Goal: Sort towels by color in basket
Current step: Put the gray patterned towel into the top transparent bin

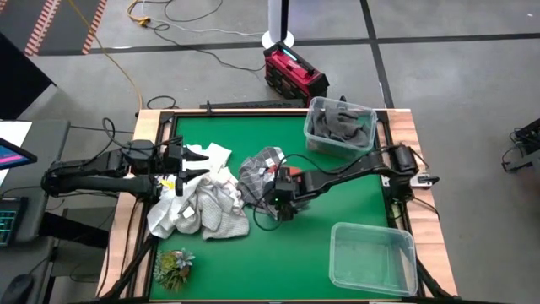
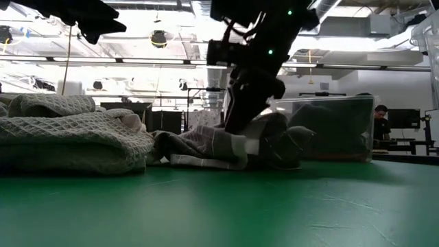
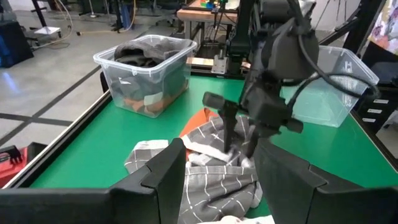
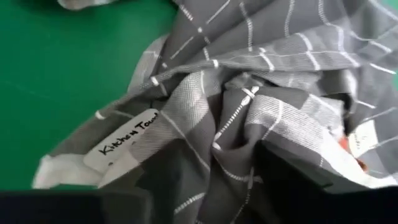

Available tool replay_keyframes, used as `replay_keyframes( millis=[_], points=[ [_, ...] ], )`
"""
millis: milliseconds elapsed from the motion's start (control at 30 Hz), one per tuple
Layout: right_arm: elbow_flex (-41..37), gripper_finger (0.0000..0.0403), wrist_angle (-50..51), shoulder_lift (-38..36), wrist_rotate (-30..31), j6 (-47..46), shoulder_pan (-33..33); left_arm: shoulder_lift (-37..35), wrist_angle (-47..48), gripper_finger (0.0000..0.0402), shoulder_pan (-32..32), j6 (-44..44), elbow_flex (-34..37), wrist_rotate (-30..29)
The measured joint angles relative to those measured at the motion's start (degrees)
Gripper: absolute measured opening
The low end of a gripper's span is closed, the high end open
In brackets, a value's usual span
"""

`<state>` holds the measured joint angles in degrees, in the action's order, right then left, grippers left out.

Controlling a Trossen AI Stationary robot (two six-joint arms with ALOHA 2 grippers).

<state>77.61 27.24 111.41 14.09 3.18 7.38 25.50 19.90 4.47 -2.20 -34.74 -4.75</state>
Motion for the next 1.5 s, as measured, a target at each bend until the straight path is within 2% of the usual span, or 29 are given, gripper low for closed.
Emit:
replay_keyframes(
  millis=[67, 200, 267, 433, 567, 700, 867, 1000, 1100, 1200, 1333, 1433, 1500],
  points=[
    [0.5, 0.0168, 0.4, 0.9, 0.1, 0.3, -0.1, 0.0, 0.0, 0.018, 0.0, 0.0, 0.0, 0.0],
    [1.5, 0.0041, 1.2, 1.2, 0.3, 0.3, -0.8, 0.0, 0.1, 0.018, 0.0, 0.0, 0.0, 0.0],
    [2.3, 0.002, 2.4, 0.7, 0.3, 0.8, -0.9, 0.0, 0.1, 0.018, 0.0, 0.0, 0.0, 0.0],
    [7.2, 0.002, 9.4, -4.1, 2.9, 1.5, -1.5, 0.0, 0.1, 0.018, 0.0, 0.0, 0.0, 0.0],
    [11.3, 0.0018, 13.9, -12.1, 10.9, 3.4, -1.0, 0.0, 0.1, 0.018, 0.0, 0.0, 0.0, 0.0],
    [14.3, 0.0018, 14.0, -22.1, 20.9, 6.3, -1.0, 0.0, 0.1, 0.018, 0.0, 0.2, 0.0, 0.0],
    [16.6, 0.0018, 3.8, -34.1, 34.4, 18.7, -1.7, 0.0, -0.7, 0.018, 0.0, 0.2, 0.0, 0.0],
    [17.2, 0.0018, -10.8, -42.8, 39.2, 32.4, -2.6, 0.0, -2.2, 0.018, 0.0, 0.2, 0.0, 0.0],
    [17.2, 0.0018, -16.8, -47.5, 43.5, 39.5, -4.1, 0.0, -3.0, 0.018, 0.0, 0.3, 0.0, 0.0],
    [17.1, 0.0018, -25.0, -50.4, 44.2, 44.4, -6.0, 0.0, -3.5, 0.018, 0.0, 1.3, 0.0, -0.1],
    [17.1, 0.0018, -35.0, -51.7, 41.8, 48.7, -7.3, 0.0, -4.5, 0.018, 0.0, 1.7, 0.0, -0.2],
    [17.1, 0.0018, -36.1, -51.4, 43.3, 51.0, -9.7, 0.0, -4.4, 0.018, 0.0, 1.7, 0.0, -0.2],
    [17.1, 0.0018, -32.3, -50.6, 44.0, 48.9, -11.8, 0.0, -4.4, 0.018, 0.0, 1.7, 0.0, -0.2]
  ],
)
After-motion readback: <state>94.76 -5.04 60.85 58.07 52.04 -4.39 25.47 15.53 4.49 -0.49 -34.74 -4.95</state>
